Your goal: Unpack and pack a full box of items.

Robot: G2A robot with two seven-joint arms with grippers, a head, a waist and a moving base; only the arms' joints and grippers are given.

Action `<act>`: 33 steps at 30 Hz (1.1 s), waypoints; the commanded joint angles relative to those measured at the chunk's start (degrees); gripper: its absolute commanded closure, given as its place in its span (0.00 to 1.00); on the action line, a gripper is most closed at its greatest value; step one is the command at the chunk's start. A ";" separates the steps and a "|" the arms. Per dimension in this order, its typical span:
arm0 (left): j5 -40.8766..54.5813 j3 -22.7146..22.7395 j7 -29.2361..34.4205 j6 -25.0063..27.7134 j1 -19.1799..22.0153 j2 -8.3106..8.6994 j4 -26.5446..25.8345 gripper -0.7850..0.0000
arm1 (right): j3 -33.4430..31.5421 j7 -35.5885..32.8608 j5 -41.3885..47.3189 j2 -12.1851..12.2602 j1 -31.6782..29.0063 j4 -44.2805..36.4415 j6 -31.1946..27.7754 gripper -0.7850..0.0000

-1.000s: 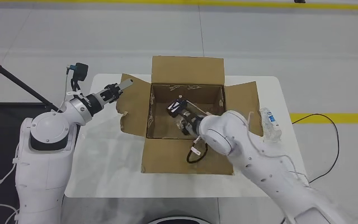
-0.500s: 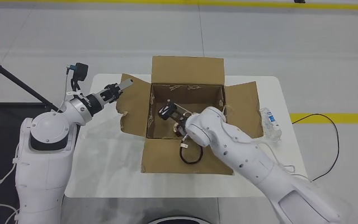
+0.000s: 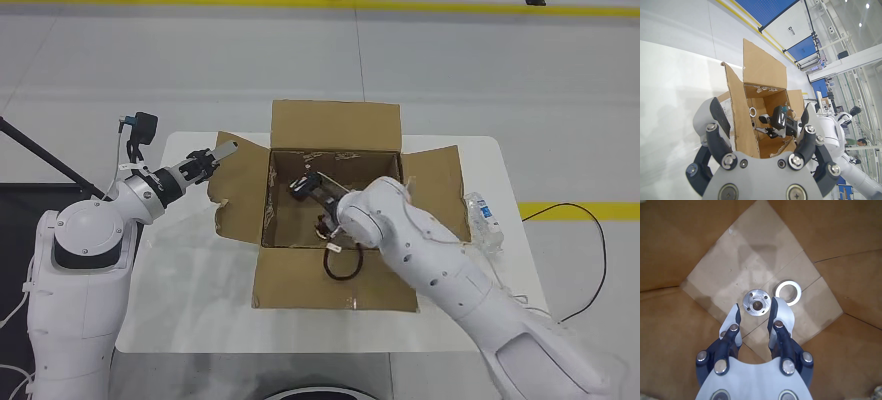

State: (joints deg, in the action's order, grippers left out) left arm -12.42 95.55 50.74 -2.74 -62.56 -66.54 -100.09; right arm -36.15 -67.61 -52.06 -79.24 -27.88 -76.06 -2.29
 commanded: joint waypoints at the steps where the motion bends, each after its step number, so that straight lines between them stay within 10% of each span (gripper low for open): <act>1: 0.00 0.00 0.00 0.00 0.00 0.00 0.00 0.00 | -3.43 -1.33 -0.37 1.28 -1.59 -4.15 -0.73 0.49; 17: 0.00 0.00 0.00 0.00 0.00 0.00 0.00 0.00 | -49.09 -5.39 -3.93 11.24 -26.66 -38.33 -4.66 0.31; 23: 0.00 0.00 0.00 0.00 0.00 0.00 0.00 0.00 | -62.60 -3.07 -5.00 12.75 -26.18 -27.38 -2.72 0.27; 33: 0.00 0.00 0.00 0.00 0.00 0.00 0.00 0.00 | -61.57 -6.83 -6.11 14.45 -15.63 4.79 -11.12 0.24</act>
State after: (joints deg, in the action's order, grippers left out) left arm -12.42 95.55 50.74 -2.74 -62.56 -66.54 -100.09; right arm -98.35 -73.76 -57.97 -64.95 -44.71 -75.63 -11.60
